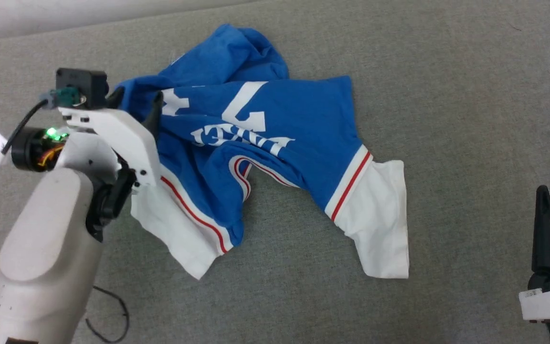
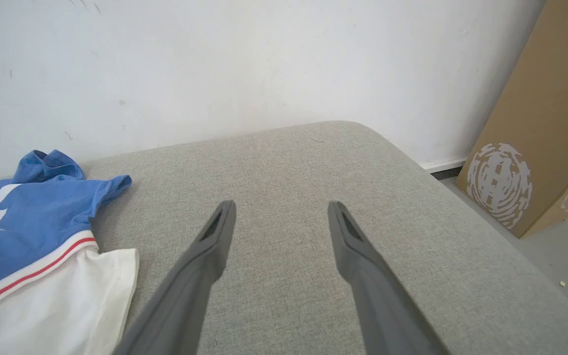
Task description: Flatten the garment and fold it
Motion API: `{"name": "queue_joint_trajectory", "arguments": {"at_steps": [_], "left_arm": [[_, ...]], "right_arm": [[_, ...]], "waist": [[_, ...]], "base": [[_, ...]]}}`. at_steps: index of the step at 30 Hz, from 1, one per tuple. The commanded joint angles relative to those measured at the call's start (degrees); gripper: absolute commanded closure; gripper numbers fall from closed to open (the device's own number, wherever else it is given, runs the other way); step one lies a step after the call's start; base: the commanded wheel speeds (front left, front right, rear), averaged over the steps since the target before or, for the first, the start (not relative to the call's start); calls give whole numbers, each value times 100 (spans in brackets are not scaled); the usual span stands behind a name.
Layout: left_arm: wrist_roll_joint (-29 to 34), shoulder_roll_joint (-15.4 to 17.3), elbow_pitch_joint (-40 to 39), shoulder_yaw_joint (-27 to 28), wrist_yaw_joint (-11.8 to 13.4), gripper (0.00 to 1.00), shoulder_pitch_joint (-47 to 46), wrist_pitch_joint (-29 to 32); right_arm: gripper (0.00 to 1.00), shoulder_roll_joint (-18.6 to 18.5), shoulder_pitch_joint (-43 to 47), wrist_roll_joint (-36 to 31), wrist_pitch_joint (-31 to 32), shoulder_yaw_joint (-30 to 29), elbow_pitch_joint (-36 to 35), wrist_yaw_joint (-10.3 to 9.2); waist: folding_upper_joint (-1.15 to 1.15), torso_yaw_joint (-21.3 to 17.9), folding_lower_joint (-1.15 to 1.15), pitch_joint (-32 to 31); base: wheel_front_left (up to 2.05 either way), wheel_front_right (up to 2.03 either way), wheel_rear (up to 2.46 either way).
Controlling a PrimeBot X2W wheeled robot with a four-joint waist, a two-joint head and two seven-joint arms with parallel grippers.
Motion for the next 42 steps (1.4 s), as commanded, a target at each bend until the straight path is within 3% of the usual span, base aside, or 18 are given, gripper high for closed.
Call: {"name": "queue_joint_trajectory", "arguments": {"at_steps": [1, 9, 13, 18, 21, 25, 33, 42], "left_arm": [[-85, -40, -103, 98, 33, 0, 46, -120], [-221, -255, -1267, 546, 229, 0, 328, -1193], [39, -262, -1938, 568, 538, 0, 1023, -1631], [353, -360, -2557, 543, 1162, 0, 2279, -1947], [120, -551, -2707, 337, 1291, 0, 2918, -1631], [-65, -502, -2640, -60, 1155, 0, 3169, -943], [-326, -432, -2144, -434, 1041, 0, 2832, 291], [-473, -477, -1633, -544, 983, 0, 2436, 799]], "right_arm": [[0, 15, -65, -22, 1, 7, 2, -5], [0, 15, 18, -115, 107, 13, -27, -5], [0, 15, 158, -105, 152, 13, -29, -5], [0, 15, 317, -97, 198, -26, -68, -5], [0, 15, 374, -101, 231, -68, -116, -5], [0, 15, 352, -137, 293, -24, -165, -5], [0, 15, 221, -144, 335, 71, -200, -5], [0, 15, 137, -132, 307, 32, -157, -5]], "waist": [[-1, 81, -1, -61], [-1, 396, -1, -536], [-1, 546, -1, -790], [-1, 711, -1, -945], [-1, 826, -1, -941], [-1, 917, -1, -866], [-1, 891, -1, -669], [-1, 632, -1, -397]], "base": [[0, 0, 0], [0, 0, 0], [0, 0, 0], [0, 0, 0], [0, 0, 0], [0, 0, 0], [0, 0, 0], [0, 0, 0]]}}
